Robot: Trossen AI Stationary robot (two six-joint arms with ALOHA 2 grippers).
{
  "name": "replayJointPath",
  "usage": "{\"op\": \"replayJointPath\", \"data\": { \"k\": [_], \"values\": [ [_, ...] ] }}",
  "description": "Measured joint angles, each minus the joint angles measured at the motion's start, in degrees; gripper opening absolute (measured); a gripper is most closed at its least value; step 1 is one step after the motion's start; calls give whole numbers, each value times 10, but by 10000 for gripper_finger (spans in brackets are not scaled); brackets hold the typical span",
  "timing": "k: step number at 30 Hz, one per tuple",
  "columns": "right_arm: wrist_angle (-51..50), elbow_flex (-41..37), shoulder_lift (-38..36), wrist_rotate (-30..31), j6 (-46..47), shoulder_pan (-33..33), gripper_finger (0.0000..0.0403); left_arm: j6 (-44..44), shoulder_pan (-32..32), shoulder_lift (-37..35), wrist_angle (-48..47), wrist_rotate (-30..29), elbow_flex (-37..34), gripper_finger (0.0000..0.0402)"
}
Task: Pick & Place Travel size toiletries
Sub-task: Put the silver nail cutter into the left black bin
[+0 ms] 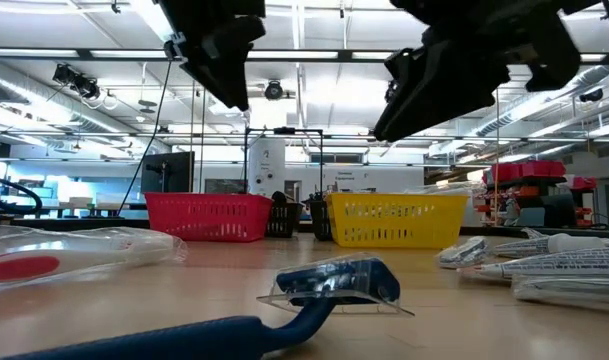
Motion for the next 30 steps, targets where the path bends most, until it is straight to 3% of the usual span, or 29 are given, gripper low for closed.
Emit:
{"op": "replayJointPath", "data": {
  "k": [7,19,25,30],
  "values": [
    [-15,0,0,-45,13,-49,99,33,11,-4,0,2,0,193],
    [-18,0,0,-12,19,-100,99,125,73,-4,3,0,0,193],
    [-17,0,0,-55,17,-149,99,194,112,-4,5,-42,0,193],
    [-18,0,0,-74,6,-184,99,267,146,-4,7,27,0,193]
  ]
}}
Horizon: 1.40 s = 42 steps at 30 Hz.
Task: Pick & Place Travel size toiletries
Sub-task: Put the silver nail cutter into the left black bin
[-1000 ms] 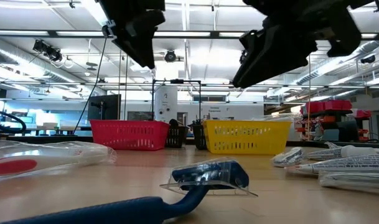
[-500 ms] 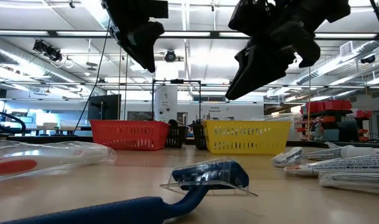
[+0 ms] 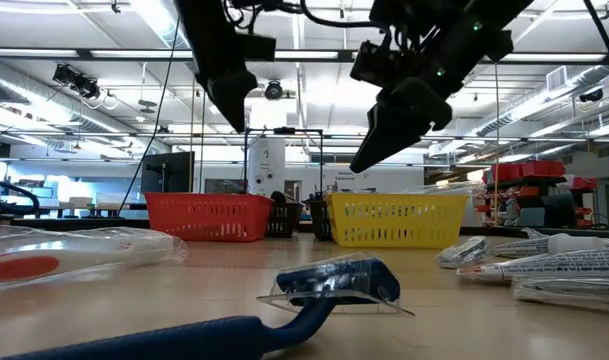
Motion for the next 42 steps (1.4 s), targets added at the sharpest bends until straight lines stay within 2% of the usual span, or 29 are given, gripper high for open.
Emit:
{"op": "replayJointPath", "data": {
  "k": [3,5,13,20,23,25,27,32,34,38,42],
  "values": [
    [4,0,0,-1,-15,-19,99,42,19,0,3,63,0,193],
    [16,0,0,-2,-30,-35,99,61,28,0,17,77,0,193],
    [55,0,0,-1,-62,-83,99,100,70,0,51,70,0,193],
    [51,9,-27,59,-109,-69,99,89,104,0,56,69,0,193],
    [29,10,-57,60,-103,-55,99,77,109,0,56,69,0,193],
    [-7,10,-82,43,-90,-46,99,71,109,0,56,70,0,193],
    [-44,10,-104,1,-68,-39,99,59,108,0,58,71,0,193],
    [-84,7,-131,-181,0,-23,99,19,101,0,83,72,0,193],
    [-77,-4,-128,-226,16,-8,99,13,95,0,90,72,0,193],
    [-63,-37,-108,-236,25,36,99,-29,75,0,90,82,0,193],
    [11,-75,-86,-237,44,82,99,-92,39,0,90,94,0,193]
  ]
}}
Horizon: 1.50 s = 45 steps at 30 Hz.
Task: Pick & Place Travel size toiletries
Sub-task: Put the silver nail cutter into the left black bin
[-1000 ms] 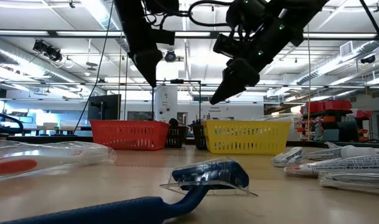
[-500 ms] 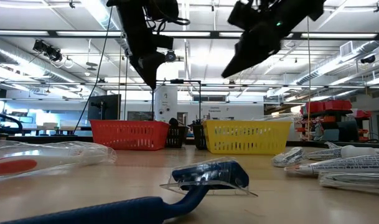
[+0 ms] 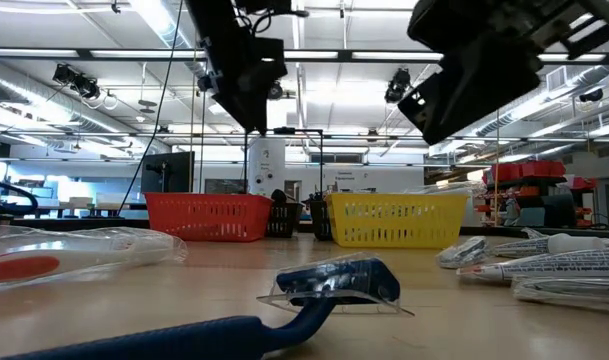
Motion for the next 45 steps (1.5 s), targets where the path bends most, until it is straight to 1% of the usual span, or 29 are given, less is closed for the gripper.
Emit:
{"op": "replayJointPath", "data": {
  "k": [2,4,7,9,15,20,27,33,40,45],
  "values": [
    [42,-11,7,0,8,18,99,-24,-22,0,0,-12,0,193],
    [65,-16,13,9,8,35,99,-48,-44,0,0,-37,0,193],
    [58,-17,28,57,8,58,99,-79,-75,0,0,-74,0,193],
    [58,-18,40,83,5,69,99,-95,-94,0,0,-90,0,193],
    [57,-18,75,112,1,82,99,-134,-132,0,0,-113,0,193],
    [45,-18,100,155,-47,87,99,-149,-148,0,0,-131,0,193],
    [26,-18,123,151,-57,84,99,-149,-152,0,0,-135,0,193],
    [18,-18,125,152,-65,83,99,-149,-152,0,0,-139,0,193],
    [22,-29,128,152,-113,84,99,-148,-152,0,-1,-138,0,193],
    [20,-34,130,152,-113,83,99,-148,-152,0,-3,-138,0,193]
  ]
}}
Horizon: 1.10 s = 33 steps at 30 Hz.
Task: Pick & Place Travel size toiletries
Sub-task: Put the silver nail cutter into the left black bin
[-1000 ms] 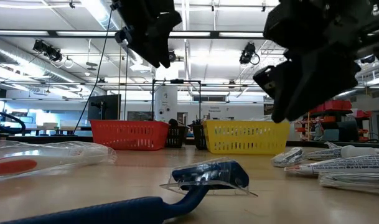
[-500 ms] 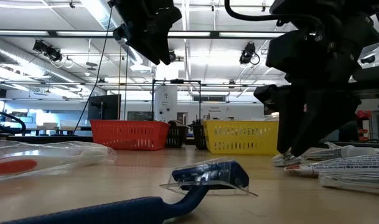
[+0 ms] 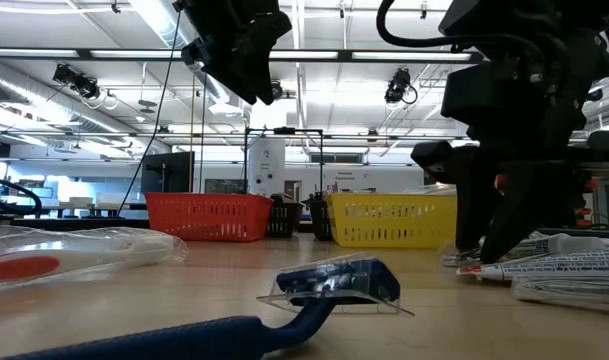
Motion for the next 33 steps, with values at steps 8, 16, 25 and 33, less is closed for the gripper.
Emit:
{"op": "replayJointPath", "data": {
  "k": [8,16,25,33],
  "values": [
    [10,0,1,0,18,0,71,4,0,0,-1,1,0,193],
    [87,6,1,-1,64,0,52,66,3,-51,-48,-8,1,193],
    [151,82,-14,152,-83,-22,50,91,-2,-129,-67,3,-17,193],
    [187,100,-16,370,-133,-68,49,61,-12,-122,115,69,-128,193]
  ]
}}
